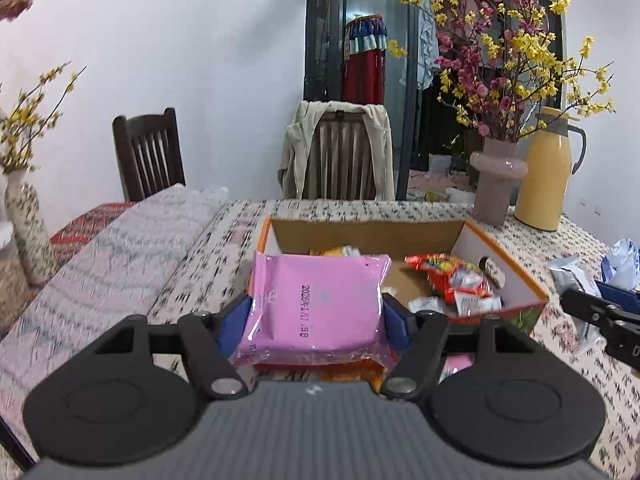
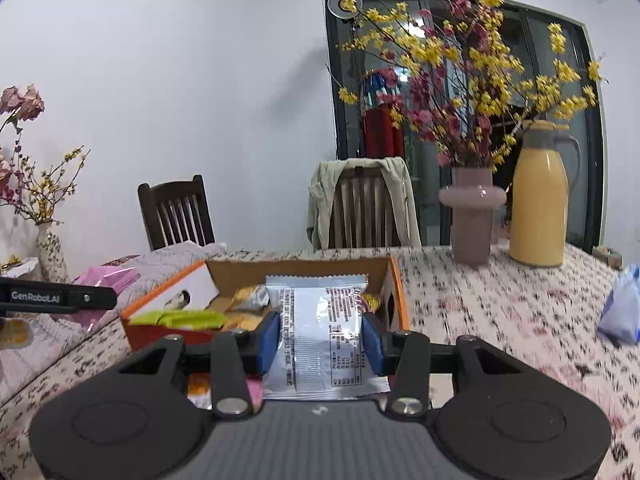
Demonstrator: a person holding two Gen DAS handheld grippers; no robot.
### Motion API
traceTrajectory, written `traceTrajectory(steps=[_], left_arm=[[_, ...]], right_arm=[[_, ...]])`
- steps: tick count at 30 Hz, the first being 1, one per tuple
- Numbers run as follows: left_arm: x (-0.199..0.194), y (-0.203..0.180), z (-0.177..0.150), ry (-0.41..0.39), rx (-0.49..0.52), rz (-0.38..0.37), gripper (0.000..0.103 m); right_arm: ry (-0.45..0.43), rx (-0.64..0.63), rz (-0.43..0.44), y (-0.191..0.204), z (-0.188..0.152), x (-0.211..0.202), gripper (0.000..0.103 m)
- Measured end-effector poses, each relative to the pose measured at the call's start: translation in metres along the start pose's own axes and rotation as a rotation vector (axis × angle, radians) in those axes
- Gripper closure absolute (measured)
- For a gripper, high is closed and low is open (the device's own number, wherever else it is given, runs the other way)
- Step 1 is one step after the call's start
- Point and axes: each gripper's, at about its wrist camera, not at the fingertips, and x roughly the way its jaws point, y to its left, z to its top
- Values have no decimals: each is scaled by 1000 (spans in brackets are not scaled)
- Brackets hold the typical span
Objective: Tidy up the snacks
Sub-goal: 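Carry the pink packet and sachet over the box and open both tools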
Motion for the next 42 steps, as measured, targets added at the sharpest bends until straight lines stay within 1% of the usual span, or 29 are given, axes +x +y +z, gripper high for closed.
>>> traceTrajectory(steps=[10, 15, 20, 23, 25, 26, 35, 37, 38, 39, 40, 41, 42], left_arm=[[34, -10, 35, -16, -31, 7, 34], [57, -13, 42, -19, -48, 25, 34], [85, -8, 38, -18, -91, 49, 34], [94, -6, 21, -51, -92, 62, 34], [103, -6, 18, -26, -66, 76, 34], [106, -5, 17, -14, -76, 71, 34], [105, -1, 12, -31, -98, 64, 34], [104, -1, 12, -28, -105, 68, 31], [103, 0, 12, -32, -113, 66, 30], [102, 1, 12, -42, -120, 68, 28], [100, 3, 12, -54, -127, 69, 24], [97, 4, 12, -67, -139, 75, 20], [95, 6, 12, -81, -150, 84, 7]], right_arm=[[-8, -40, -11, 16, 36, 45, 60], [-1, -20, -29, 17, 44, 73, 60], [23, -1, -47, 15, 40, 105, 60], [20, 2, -71, 12, 24, 116, 60], [62, -10, -68, 11, 14, 125, 60], [73, -11, -65, 11, 13, 128, 60], [83, -24, -66, 17, 7, 129, 60], [83, -21, -63, 16, 7, 129, 58], [82, -18, -62, 15, 7, 129, 56], [80, -13, -57, 14, 7, 128, 43], [80, -5, -56, 14, 7, 128, 33], [75, 2, -61, 13, 6, 127, 12], [66, 9, -69, 12, 7, 126, 0]])
